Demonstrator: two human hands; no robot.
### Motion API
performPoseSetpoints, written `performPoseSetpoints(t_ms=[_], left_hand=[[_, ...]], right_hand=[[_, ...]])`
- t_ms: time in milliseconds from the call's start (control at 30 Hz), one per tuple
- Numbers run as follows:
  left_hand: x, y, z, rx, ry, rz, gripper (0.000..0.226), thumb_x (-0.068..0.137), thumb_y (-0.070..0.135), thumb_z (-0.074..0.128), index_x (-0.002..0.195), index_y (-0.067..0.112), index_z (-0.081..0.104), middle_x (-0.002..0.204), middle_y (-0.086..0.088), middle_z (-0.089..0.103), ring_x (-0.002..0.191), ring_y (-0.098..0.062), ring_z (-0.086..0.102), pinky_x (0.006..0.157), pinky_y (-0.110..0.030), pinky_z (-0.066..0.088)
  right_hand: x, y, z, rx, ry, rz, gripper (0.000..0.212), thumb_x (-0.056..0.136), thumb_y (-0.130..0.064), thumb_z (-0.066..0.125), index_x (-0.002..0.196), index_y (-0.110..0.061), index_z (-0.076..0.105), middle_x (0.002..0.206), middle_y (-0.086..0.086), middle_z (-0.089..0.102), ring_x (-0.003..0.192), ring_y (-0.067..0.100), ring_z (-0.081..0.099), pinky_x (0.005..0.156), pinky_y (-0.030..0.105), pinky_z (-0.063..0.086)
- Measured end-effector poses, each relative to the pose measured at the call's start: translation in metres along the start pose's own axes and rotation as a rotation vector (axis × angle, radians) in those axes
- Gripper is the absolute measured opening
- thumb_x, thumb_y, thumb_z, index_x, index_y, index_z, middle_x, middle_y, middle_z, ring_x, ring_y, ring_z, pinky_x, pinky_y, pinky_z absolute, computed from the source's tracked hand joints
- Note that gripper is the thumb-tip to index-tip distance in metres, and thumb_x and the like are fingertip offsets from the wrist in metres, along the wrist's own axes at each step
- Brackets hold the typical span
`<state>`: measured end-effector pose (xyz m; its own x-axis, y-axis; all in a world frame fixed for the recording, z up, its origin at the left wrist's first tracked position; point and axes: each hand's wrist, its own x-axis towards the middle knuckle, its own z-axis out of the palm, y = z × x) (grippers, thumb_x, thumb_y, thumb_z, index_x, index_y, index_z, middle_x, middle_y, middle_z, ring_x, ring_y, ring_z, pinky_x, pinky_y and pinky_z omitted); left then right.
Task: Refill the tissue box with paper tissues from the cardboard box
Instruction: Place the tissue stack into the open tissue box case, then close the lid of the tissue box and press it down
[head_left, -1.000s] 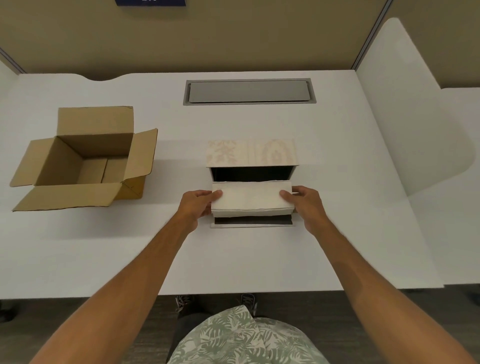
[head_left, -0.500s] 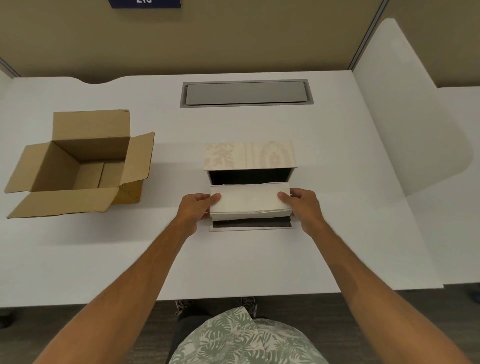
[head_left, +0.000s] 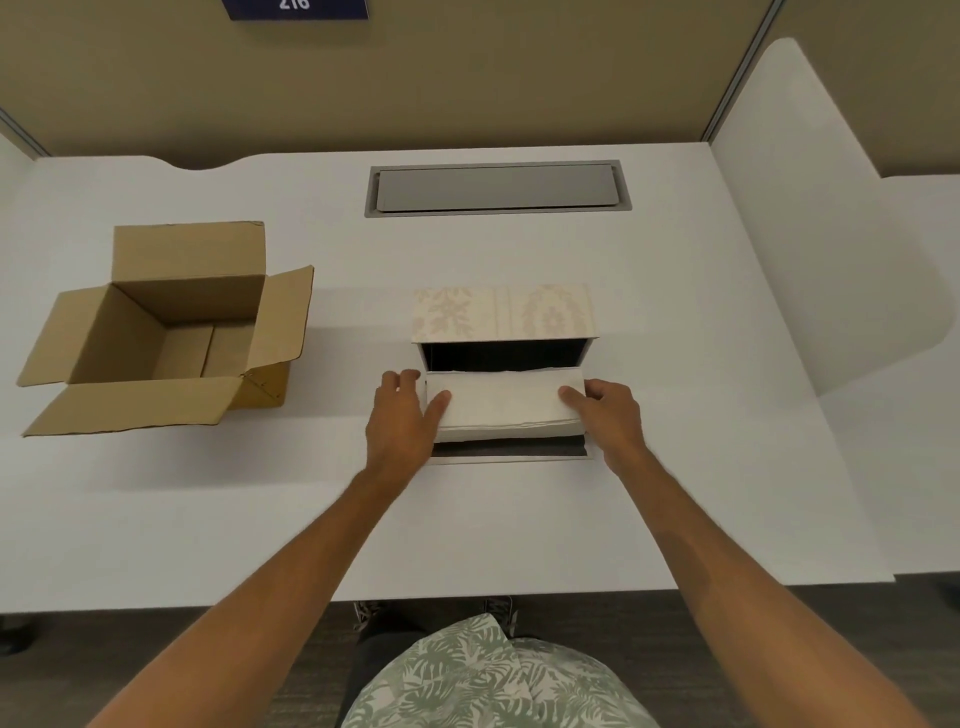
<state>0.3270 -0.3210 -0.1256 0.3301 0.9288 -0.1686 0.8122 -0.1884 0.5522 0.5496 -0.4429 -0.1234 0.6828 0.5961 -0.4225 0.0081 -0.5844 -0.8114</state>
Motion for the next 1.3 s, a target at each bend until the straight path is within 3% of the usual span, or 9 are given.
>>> performPoseSetpoints(t_ms=[133, 233, 367, 533, 600, 667, 833, 1200, 1300], left_hand=[[-0.031, 0.016, 0.01, 0.246, 0.125, 0.41, 0.057, 0.101, 0.048, 0.043, 0.145, 0.012, 0.042, 0.151, -0.015, 0.044, 0.135, -0.032, 0.043, 0.112, -0.047, 0.038], [-0.049, 0.024, 0.026, 0.437, -0.065, 0.633, 0.066, 0.1, 0.058, 0.03, 0.155, 0.02, 0.026, 0.163, -0.013, 0.024, 0.15, -0.031, 0.021, 0.121, -0.046, 0.014], [-0.055, 0.025, 0.042, 0.573, -0.201, 0.581, 0.073, 0.097, 0.066, 0.018, 0.158, 0.026, 0.011, 0.167, -0.01, 0.006, 0.153, -0.031, 0.002, 0.123, -0.051, -0.002], [-0.055, 0.022, 0.041, 0.593, -0.235, 0.576, 0.075, 0.097, 0.066, 0.023, 0.158, 0.028, 0.002, 0.167, -0.008, -0.004, 0.153, -0.031, -0.008, 0.123, -0.052, -0.006], [-0.057, 0.023, 0.041, 0.594, -0.245, 0.564, 0.076, 0.097, 0.067, 0.022, 0.158, 0.029, -0.002, 0.167, -0.007, -0.009, 0.152, -0.031, -0.013, 0.123, -0.052, -0.008], [-0.057, 0.024, 0.041, 0.598, -0.255, 0.555, 0.077, 0.096, 0.067, 0.021, 0.157, 0.03, -0.006, 0.166, -0.006, -0.013, 0.151, -0.03, -0.017, 0.122, -0.052, -0.009], [-0.059, 0.027, 0.038, 0.607, -0.257, 0.543, 0.078, 0.096, 0.067, 0.023, 0.157, 0.029, -0.006, 0.166, -0.007, -0.015, 0.15, -0.03, -0.019, 0.119, -0.048, -0.017], [-0.064, 0.046, 0.026, 0.613, -0.286, 0.536, 0.082, 0.093, 0.069, 0.032, 0.158, 0.027, 0.007, 0.167, -0.011, 0.001, 0.153, -0.03, -0.005, 0.124, -0.054, 0.0], [-0.083, 0.047, 0.018, 0.431, -0.21, 0.61, 0.07, 0.097, 0.06, 0.035, 0.154, 0.019, 0.031, 0.164, -0.006, 0.021, 0.152, -0.023, 0.015, 0.122, -0.041, 0.01]], right_hand=[[0.001, 0.001, 0.0, -0.053, 0.018, -0.005, 0.032, 0.092, -0.032, 0.068, 0.111, -0.007, 0.071, 0.1, 0.005, 0.07, 0.082, 0.013, 0.06, 0.059, 0.016, 0.042], [0.001, -0.001, -0.001, -0.068, 0.004, 0.003, 0.037, 0.091, -0.034, 0.069, 0.118, -0.009, 0.069, 0.112, 0.007, 0.07, 0.088, 0.016, 0.06, 0.062, 0.018, 0.044], [0.008, -0.017, -0.022, -0.03, 0.079, -0.014, 0.043, 0.09, -0.024, 0.068, 0.131, -0.011, 0.063, 0.127, 0.005, 0.064, 0.108, 0.018, 0.058, 0.097, 0.031, 0.047], [0.03, -0.065, -0.049, -0.194, 0.327, -0.371, 0.034, 0.094, -0.008, 0.058, 0.127, -0.007, 0.064, 0.126, 0.016, 0.06, 0.113, 0.028, 0.06, 0.088, 0.014, 0.039], [0.038, -0.088, -0.049, -0.33, 0.21, -0.557, 0.042, 0.096, -0.018, 0.062, 0.137, -0.008, 0.056, 0.137, 0.017, 0.054, 0.127, 0.029, 0.051, 0.105, 0.031, 0.041], [0.046, -0.107, -0.046, -0.599, 0.015, -0.633, 0.054, 0.096, -0.031, 0.062, 0.146, -0.015, 0.047, 0.152, 0.013, 0.042, 0.141, 0.03, 0.035, 0.117, 0.044, 0.029], [0.056, -0.125, -0.034, -0.916, -0.298, -0.534, 0.066, 0.09, -0.041, 0.068, 0.148, -0.021, 0.04, 0.151, 0.008, 0.043, 0.135, 0.03, 0.041, 0.109, 0.044, 0.034], [0.028, -0.109, -0.036, -1.054, -0.229, -0.638, 0.081, 0.076, -0.052, 0.078, 0.143, -0.019, 0.046, 0.131, 0.009, 0.046, 0.121, 0.027, 0.042, 0.098, 0.044, 0.04], [0.019, -0.1, -0.035, -1.021, -0.233, -0.657, 0.074, 0.073, -0.05, 0.081, 0.133, -0.02, 0.051, 0.129, 0.007, 0.047, 0.117, 0.024, 0.044, 0.095, 0.042, 0.042]])
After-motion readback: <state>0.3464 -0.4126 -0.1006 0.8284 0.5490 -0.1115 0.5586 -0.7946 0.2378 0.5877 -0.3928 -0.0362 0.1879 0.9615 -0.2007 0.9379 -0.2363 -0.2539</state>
